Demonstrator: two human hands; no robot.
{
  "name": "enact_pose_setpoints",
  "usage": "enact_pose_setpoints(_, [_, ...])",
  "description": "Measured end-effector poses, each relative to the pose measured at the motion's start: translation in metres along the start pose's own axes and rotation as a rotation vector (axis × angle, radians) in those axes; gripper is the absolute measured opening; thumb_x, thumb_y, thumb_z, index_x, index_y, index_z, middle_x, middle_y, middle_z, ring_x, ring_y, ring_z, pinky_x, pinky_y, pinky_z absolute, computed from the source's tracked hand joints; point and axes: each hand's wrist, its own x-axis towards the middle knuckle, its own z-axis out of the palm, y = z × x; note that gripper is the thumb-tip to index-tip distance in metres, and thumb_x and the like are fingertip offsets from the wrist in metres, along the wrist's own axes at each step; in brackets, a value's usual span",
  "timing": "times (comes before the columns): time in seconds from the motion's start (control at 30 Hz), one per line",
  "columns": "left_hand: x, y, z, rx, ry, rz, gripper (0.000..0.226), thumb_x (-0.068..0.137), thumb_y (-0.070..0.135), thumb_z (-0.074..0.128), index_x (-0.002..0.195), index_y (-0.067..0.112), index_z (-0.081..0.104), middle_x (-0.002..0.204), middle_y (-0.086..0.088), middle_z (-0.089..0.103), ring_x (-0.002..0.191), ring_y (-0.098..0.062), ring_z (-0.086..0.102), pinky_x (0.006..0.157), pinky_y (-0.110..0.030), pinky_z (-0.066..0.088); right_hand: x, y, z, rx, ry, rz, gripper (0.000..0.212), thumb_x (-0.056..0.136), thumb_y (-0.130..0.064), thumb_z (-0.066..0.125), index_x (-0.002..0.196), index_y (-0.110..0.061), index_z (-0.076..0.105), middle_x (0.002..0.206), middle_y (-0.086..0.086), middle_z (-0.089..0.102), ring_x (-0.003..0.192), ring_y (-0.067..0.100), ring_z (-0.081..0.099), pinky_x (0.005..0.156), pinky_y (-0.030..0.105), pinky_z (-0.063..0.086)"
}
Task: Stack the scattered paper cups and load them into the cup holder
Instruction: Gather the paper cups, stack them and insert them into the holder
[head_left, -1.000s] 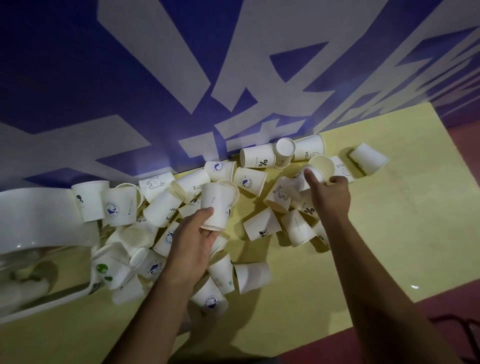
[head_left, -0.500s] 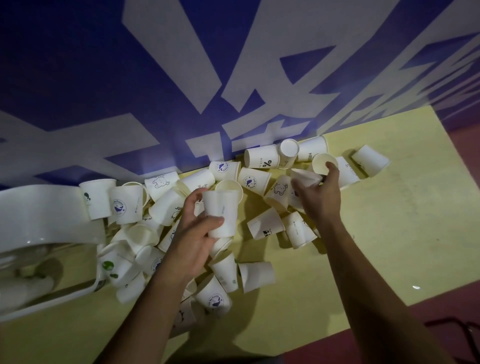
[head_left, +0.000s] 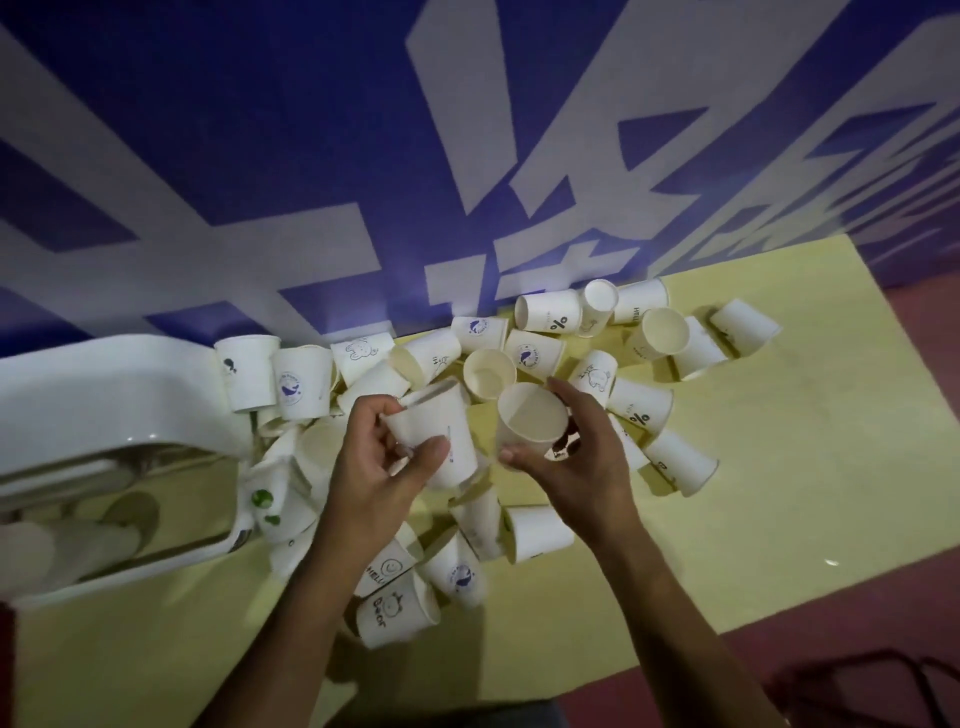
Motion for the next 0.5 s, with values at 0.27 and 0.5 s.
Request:
enact_pose_setpoints(0.27, [-0.038, -0.013, -0.089, 0.281, 0.011, 0.094, 0.081, 0.072, 0.024, 0.093, 0.138, 0.041, 0.048, 0.136, 0.016, 0.059, 0.127, -0.011, 0.056, 0.101, -0.045, 0.054, -0.047, -0.046, 0.057, -0.081, -0.072, -0.158, 0.073, 0.080, -0.039, 0.085, 0.143, -0.029, 0.051, 0.133, -0.020, 0.054, 0.119, -0.005, 0.051, 0.088, 0.018, 0.047])
enact_pose_setpoints(0.5, [-0.081, -0.013, -0.198, 0.173, 0.051, 0.104, 0.066, 0.080, 0.037, 0.085, 0.137, 0.041, 0.052, 0.132, 0.022, 0.061, 0.121, -0.004, 0.059, 0.096, -0.035, 0.055, -0.096, -0.099, 0.148, -0.089, -0.114, -0.161, 0.075, 0.070, -0.049, 0.090, 0.135, -0.035, 0.055, 0.124, -0.027, 0.057, 0.108, 0.000, 0.056, 0.083, 0.023, 0.049])
